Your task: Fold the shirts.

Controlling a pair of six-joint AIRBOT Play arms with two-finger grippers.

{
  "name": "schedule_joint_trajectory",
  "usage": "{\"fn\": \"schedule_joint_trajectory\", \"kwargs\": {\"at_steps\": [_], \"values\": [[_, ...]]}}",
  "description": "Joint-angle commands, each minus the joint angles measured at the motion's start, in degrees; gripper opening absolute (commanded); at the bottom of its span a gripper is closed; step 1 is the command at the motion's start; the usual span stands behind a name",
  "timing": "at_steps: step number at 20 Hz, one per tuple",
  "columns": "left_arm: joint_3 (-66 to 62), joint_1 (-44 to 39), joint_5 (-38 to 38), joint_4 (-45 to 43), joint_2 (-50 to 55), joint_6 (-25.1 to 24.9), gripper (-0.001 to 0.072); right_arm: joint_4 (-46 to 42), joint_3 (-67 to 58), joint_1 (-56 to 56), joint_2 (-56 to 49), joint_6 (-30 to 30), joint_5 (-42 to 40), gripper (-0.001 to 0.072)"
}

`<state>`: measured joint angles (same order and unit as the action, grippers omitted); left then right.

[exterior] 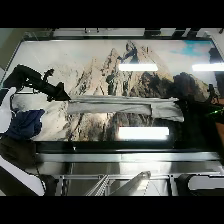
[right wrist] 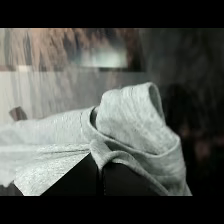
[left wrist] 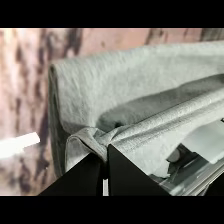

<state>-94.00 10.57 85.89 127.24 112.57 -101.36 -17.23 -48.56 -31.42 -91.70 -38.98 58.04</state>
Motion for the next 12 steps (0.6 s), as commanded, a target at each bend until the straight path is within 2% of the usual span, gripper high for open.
{"fn": "schedule_joint_trajectory", "kwargs": {"at_steps": [1,4,5,6,7,8,10,11,12], "values": [[-4.1,-1.2,1.4,-1.7,4.1,1.2,0.002,3.4,-0.1,0.9,-1.1,4.0,-2.2,0.0015],[-4.1,-1.6,1.2,-1.7,4.1,1.1,0.002,3.6,-0.1,3.0,-1.1,4.7,-1.8,0.0023],[-4.1,-1.6,1.2,-1.7,4.1,1.1,0.0021,3.6,-0.1,3.8,-1.1,4.7,-1.4,0.0046],[-4.1,-1.6,1.7,-1.6,4.0,1.1,0.0021,3.6,-0.1,4.5,-1.1,4.7,-0.7,0.029],[-4.1,-1.6,2.5,-1.5,3.9,1.1,0.0024,3.6,-0.1,4.7,-1.0,4.3,-0.1,0.0466],[-4.1,-1.5,3.2,-1.1,3.5,1.2,0.0186,3.4,-0.2,4.3,-0.7,2.9,1.1,0.0463],[-4.1,-0.8,3.6,0.9,1.6,1.2,0.0648,0.6,-2.3,1.9,0.5,-0.7,5.2,0.0463],[-4.1,-0.2,3.4,2.5,0.3,1.1,0.0715,-2.8,-4.3,0.1,1.6,-3.8,6.8,0.0463],[-4.1,0.4,3.2,3.9,-1.0,1.1,0.0716,-7.1,-6.5,-1.4,2.7,-7.4,6.9,0.0466]]}}
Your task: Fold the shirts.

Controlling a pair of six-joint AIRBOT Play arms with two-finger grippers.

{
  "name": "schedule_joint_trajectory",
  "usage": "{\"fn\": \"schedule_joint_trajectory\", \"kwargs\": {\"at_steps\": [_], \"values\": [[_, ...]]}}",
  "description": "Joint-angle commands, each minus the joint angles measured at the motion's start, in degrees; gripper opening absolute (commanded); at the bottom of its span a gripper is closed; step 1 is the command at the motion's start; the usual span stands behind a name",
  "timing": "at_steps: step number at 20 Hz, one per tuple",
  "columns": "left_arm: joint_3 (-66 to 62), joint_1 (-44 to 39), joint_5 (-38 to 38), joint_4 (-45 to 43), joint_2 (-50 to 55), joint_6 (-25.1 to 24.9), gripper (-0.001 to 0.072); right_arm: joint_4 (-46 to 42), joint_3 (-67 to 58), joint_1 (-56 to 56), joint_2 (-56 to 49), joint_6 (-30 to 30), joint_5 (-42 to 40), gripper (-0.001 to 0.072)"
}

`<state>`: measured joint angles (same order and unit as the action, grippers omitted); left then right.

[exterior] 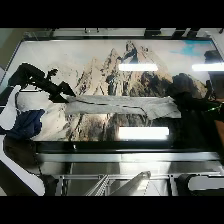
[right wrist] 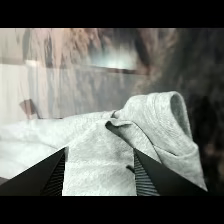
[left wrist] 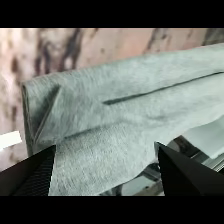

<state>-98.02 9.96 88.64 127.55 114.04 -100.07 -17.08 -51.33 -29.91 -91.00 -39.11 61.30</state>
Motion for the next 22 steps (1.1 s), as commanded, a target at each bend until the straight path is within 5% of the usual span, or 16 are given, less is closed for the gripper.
{"fn": "schedule_joint_trajectory", "kwargs": {"at_steps": [1,2,4,7,8,9,18,19,21,22], "values": [[-0.1,1.6,0.2,4.4,-3.8,-0.2,0.0715,-12.1,-6.0,-4.4,3.0,-10.9,3.7,0.055],[-0.1,2.3,0.3,4.6,-5.2,-0.2,0.0715,-17.0,-8.3,-5.6,3.6,-14.5,3.4,0.0703],[-0.1,3.7,1.1,4.6,-8.2,-0.1,0.0712,-25.5,-11.3,-6.1,3.4,-20.6,3.2,0.0711],[-0.1,4.2,2.3,4.6,-12.3,-0.1,0.0683,-25.9,-11.6,-5.7,0.4,-22.0,5.4,0.0711],[-0.1,3.9,2.3,4.5,-13.2,-0.1,0.0411,-25.4,-11.6,-5.3,-1.1,-22.0,6.8,0.0711],[-0.1,3.6,2.2,4.6,-13.9,-0.2,-0.0002,-25.1,-11.6,-4.7,-2.7,-21.9,7.9,0.0711],[0.0,-7.2,2.7,4.5,-14.4,-0.4,0.003,-20.6,-11.7,7.1,-9.3,-20.2,8.7,0.0709],[0.5,-9.0,1.6,4.5,-14.4,-0.4,0.003,-20.0,-11.7,8.1,-9.5,-20.2,8.6,0.0664],[2.9,-13.4,-3.0,4.5,-14.3,-0.4,0.003,-19.5,-11.7,9.0,-9.6,-19.8,8.3,0.0132],[4.2,-15.5,-5.0,4.5,-13.6,-0.4,0.003,-18.6,-11.7,9.0,-9.6,-19.8,8.1,0.0015]]}}
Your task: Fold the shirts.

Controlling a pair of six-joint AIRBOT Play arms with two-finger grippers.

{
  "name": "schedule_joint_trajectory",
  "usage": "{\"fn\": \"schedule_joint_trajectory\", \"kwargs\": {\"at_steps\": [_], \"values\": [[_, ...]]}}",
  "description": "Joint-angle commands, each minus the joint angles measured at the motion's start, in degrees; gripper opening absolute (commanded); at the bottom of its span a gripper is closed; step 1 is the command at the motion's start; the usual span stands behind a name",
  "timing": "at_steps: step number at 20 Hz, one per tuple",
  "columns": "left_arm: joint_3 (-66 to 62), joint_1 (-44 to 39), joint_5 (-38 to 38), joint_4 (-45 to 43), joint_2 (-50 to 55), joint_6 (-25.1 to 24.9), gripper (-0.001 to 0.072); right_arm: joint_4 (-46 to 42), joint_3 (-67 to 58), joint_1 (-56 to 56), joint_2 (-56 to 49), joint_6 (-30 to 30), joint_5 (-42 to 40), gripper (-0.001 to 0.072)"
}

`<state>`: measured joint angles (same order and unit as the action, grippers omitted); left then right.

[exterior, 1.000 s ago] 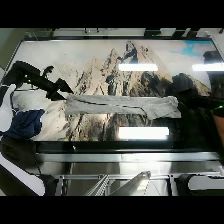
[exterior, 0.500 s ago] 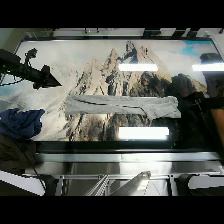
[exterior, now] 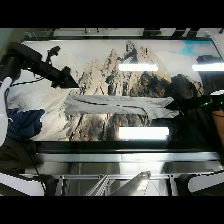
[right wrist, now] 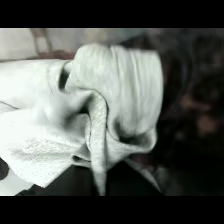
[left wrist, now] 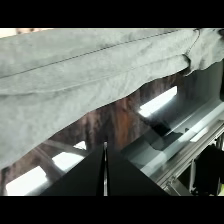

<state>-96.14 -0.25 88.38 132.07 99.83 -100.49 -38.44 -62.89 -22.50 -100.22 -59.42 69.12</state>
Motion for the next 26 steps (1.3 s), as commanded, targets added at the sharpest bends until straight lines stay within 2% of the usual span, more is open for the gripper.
{"fn": "schedule_joint_trajectory", "kwargs": {"at_steps": [1,5,11,15,17,19,21,23,26], "values": [[3.2,-8.0,-6.4,0.0,1.9,0.0,0.003,3.8,-0.2,1.3,-0.4,0.5,0.3,0.0015],[2.4,-20.1,-15.1,0.0,10.8,0.0,0.003,4.2,-1.4,-0.4,-0.4,0.7,3.4,0.0013],[-11.9,-30.2,-14.0,-0.3,25.4,5.3,0.0021,4.2,-6.0,-4.2,-0.4,0.7,13.4,0.0013],[-19.6,-32.5,-12.1,-0.2,30.0,8.4,0.002,4.2,-10.7,-7.7,-0.4,0.9,21.8,0.0013],[-22.0,-34.1,-12.4,3.2,31.2,8.4,0.0022,4.2,-14.5,-9.6,-0.3,-0.7,26.4,0.0013],[-22.0,-35.6,-13.2,10.5,30.5,5.5,0.0023,4.2,-17.2,-10.3,0.1,-2.5,28.6,0.0013],[-21.9,-34.8,-10.7,12.4,26.7,3.0,0.0023,7.0,-17.8,-9.4,0.9,-3.7,30.4,0.0013],[-21.8,-31.2,-4.1,9.6,20.6,1.9,0.0023,13.5,-17.8,-6.7,2.2,-3.7,30.8,0.0013],[-16.3,-22.0,4.1,-0.5,8.0,2.0,0.0023,24.5,-17.8,3.2,6.3,-3.6,28.5,0.0013]]}}
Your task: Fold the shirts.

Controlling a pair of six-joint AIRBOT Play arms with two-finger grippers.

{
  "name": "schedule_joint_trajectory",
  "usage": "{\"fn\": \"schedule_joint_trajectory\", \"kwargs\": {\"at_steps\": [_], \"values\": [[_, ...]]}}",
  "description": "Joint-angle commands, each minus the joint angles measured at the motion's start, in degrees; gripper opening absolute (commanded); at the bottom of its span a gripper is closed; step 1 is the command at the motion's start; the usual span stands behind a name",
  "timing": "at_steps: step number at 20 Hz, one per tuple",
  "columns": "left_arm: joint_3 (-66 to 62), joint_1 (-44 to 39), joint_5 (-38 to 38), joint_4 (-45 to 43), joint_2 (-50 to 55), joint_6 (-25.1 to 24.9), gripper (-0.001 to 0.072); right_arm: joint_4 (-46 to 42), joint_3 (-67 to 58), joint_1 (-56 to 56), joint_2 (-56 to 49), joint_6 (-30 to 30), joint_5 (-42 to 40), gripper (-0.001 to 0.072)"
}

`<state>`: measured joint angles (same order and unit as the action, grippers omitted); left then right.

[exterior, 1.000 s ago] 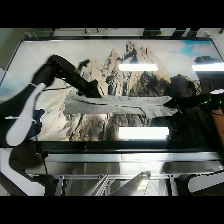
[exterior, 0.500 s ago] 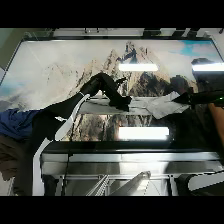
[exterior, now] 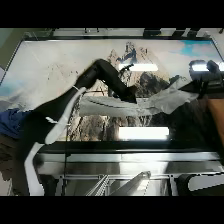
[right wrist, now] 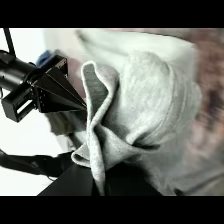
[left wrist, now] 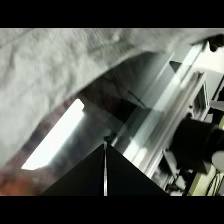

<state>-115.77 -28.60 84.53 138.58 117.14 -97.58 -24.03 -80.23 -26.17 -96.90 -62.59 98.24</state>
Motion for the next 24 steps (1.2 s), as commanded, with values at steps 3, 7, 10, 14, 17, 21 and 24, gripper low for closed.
{"fn": "schedule_joint_trajectory", "kwargs": {"at_steps": [3,7,10,14,17,21,24], "values": [[14.6,17.3,9.3,-13.0,-22.9,-1.0,0.0023,11.0,-0.5,23.6,5.9,-0.3,-13.0,0.0013],[33.3,30.6,5.6,-12.9,-38.3,-3.2,0.0023,10.8,-0.5,44.9,2.0,-0.3,-30.4,0.0013],[47.3,37.1,3.9,-12.5,-45.9,-6.1,0.0023,11.0,-0.5,56.6,-4.2,1.7,-45.7,0.0015],[62.2,39.5,0.6,-12.4,-53.3,-8.8,0.0023,13.8,-0.5,60.5,-9.4,2.8,-49.8,0.0595],[67.8,39.5,-0.1,-12.4,-57.9,-9.0,0.0023,13.7,-0.5,53.9,-7.9,2.8,-41.1,0.0492],[70.3,39.5,-0.1,-12.4,-63.5,-9.0,0.0024,6.9,-0.5,38.6,-3.6,-0.7,-29.5,0.0443],[70.4,39.5,1.3,-10.5,-67.4,-9.0,0.0023,-11.8,-0.3,28.0,-1.6,-10.2,-28.3,0.0711]]}}
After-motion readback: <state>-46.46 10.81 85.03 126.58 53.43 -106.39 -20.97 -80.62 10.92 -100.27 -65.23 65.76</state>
